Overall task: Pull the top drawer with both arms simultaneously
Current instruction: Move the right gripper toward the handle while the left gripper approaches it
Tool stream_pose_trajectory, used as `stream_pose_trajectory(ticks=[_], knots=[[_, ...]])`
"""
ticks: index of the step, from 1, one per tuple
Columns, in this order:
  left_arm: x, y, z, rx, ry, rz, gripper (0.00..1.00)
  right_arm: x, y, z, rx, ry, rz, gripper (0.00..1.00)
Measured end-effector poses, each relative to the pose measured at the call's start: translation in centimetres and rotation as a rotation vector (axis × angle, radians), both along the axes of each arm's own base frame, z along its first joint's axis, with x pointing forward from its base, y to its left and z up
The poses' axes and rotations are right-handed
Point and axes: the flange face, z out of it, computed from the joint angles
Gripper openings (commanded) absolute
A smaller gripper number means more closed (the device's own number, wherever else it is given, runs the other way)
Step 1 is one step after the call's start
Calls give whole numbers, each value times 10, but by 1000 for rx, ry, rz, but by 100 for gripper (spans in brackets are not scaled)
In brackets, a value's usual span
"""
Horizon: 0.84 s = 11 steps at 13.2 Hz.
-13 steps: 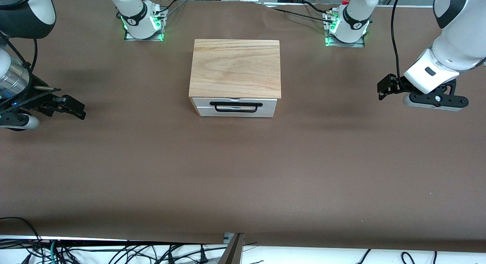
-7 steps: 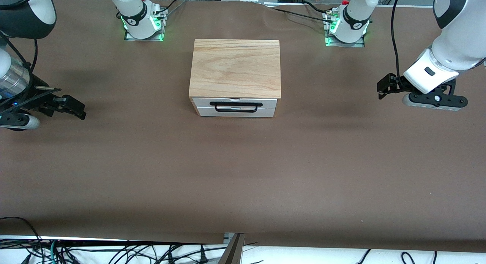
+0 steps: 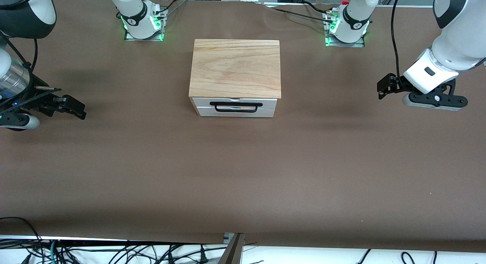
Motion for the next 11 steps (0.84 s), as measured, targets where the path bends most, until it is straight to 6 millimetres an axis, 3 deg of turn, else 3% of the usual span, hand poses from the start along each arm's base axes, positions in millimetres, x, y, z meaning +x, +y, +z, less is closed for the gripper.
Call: stream_pose_trajectory(ticks=[4,6,9,11], knots=[[-1,-1,0,-1,5,-1,100,0,1,-2,0,3,1,100],[-4,-10,-2,-36,33,-5,100,4,7,-13,-2,23,9,100],[-8,-29,-14,-149,95,0,100,10,36,-41,14,67,46,100],[-3,-48,-34,-239,150,2,100,16,60,-70,107,122,50,100]])
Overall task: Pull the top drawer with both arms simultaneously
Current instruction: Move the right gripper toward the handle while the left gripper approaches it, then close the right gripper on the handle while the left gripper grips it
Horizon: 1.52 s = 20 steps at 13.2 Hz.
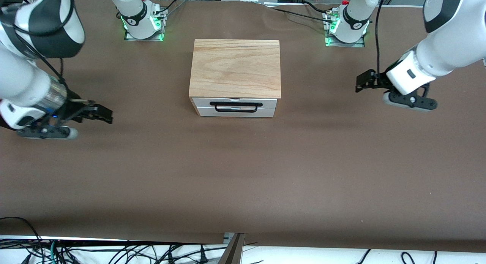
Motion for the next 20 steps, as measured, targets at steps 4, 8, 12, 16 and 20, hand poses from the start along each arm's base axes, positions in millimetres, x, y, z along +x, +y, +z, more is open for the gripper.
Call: stream_pose_trajectory(ticks=[4,8,12,16,20], knots=[[23,-49,-67,-309,133,65,100,14,31,-60,349,145,-83,100],[39,-101,-143,-597,176,44,100,32,39,-129,703,177,-13,100],[37,-150,-220,-866,170,-10,100,33,58,-202,951,159,67,100],[23,-189,-288,-1085,118,-22,83,13,98,-264,1135,184,133,100],[12,-198,-330,-1152,104,-14,59,-7,128,-284,1222,180,155,100]])
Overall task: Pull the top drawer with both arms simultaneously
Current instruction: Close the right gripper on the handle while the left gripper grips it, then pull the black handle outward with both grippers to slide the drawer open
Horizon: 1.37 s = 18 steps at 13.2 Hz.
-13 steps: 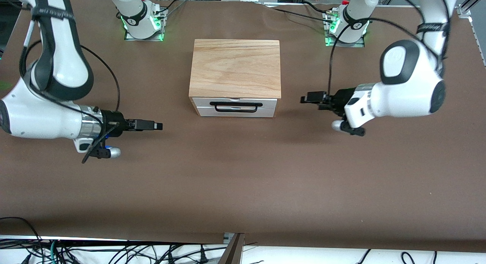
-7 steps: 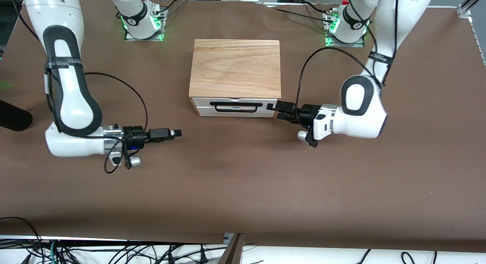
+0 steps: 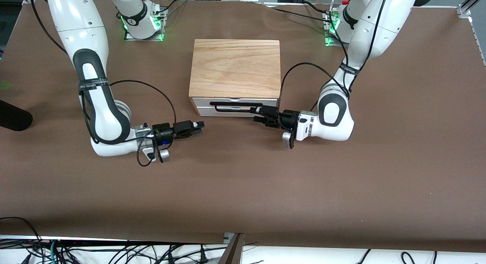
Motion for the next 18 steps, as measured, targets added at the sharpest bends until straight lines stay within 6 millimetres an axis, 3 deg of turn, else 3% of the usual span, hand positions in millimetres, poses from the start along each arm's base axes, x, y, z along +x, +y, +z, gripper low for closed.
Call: stream_pose_trajectory(ticks=[4,7,9,11,13,15,16,17,18], knots=[[-17,-12,-5,-34,38,-46,53,-32,15,-27,125,-21,2,100],[-22,-8,-11,-50,62,-56,36,-49,16,-40,178,-4,8,100],[-22,-6,-15,-52,67,-53,33,-55,17,-44,204,-12,7,100],[-22,-5,-17,-52,71,-52,24,-62,24,-48,219,-10,12,100],[-22,-4,-19,-51,73,-51,6,-68,29,-52,227,-9,18,100],[-23,-4,-23,-60,72,-45,0,-71,30,-57,229,-8,19,84],[-23,-4,-23,-64,73,-45,0,-72,29,-59,229,-6,19,73],[-23,-4,-23,-64,73,-45,0,-73,29,-61,229,-5,18,55],[-23,-4,-23,-64,73,-45,0,-73,29,-62,229,-4,18,47]])
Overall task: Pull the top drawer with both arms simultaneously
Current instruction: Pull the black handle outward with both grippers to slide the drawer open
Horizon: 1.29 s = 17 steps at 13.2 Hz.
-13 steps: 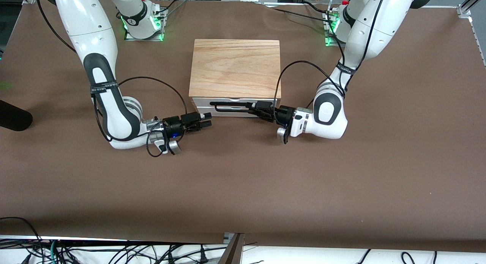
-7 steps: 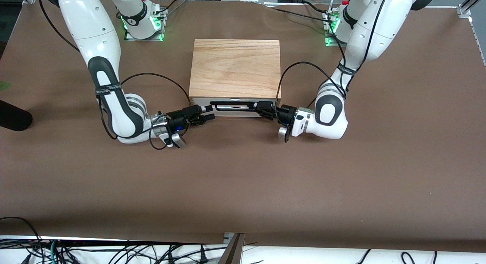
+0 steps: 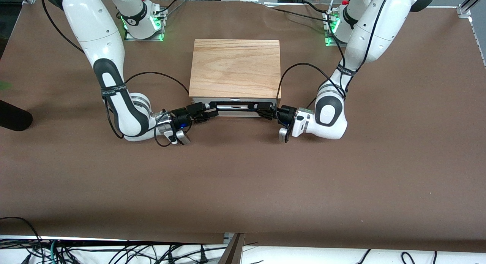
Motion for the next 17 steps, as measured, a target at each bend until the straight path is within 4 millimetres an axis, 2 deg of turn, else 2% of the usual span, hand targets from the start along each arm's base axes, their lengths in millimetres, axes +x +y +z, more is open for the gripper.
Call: stream_pose_trajectory(ticks=[1,4,7,11,17], knots=[[0,0,0,0,0,0,0,0,0,-1,0,1,0,46],[0,0,0,0,0,0,0,0,0,-2,0,1,-1,32],[0,0,0,-1,0,0,0,-1,-1,-4,-2,3,-2,30],[0,0,0,-1,1,0,0,-2,-3,-7,5,-25,-5,17],[0,0,0,-1,2,0,0,-3,-5,-10,13,-39,-9,17]])
